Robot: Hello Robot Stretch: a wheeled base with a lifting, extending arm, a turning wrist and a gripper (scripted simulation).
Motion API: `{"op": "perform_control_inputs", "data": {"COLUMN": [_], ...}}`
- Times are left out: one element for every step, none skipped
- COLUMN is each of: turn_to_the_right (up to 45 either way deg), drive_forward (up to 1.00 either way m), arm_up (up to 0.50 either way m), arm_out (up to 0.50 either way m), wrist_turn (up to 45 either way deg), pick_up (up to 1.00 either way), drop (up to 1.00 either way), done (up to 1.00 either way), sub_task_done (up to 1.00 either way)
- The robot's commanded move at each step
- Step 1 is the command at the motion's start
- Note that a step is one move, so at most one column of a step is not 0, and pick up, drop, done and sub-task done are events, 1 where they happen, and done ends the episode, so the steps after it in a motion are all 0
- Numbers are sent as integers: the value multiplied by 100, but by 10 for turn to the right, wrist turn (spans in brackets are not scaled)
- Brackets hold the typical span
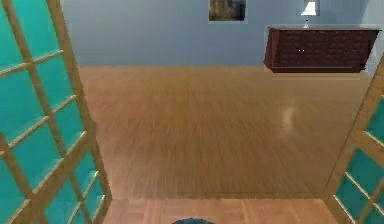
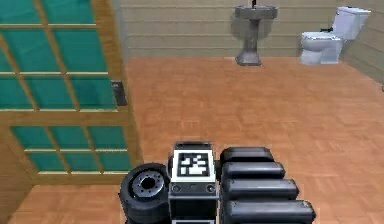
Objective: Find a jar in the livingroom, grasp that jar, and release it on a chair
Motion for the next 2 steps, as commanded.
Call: {"op": "perform_control_inputs", "data": {"turn_to_the_right": [0,0], "drive_forward": [100,50], "arm_up": [0,0], "arm_out": [0,0], "wrist_turn": [0,0], "pick_up": [0,0], "drop": [0,0], "done": [0,0], "sub_task_done": [0,0]}}
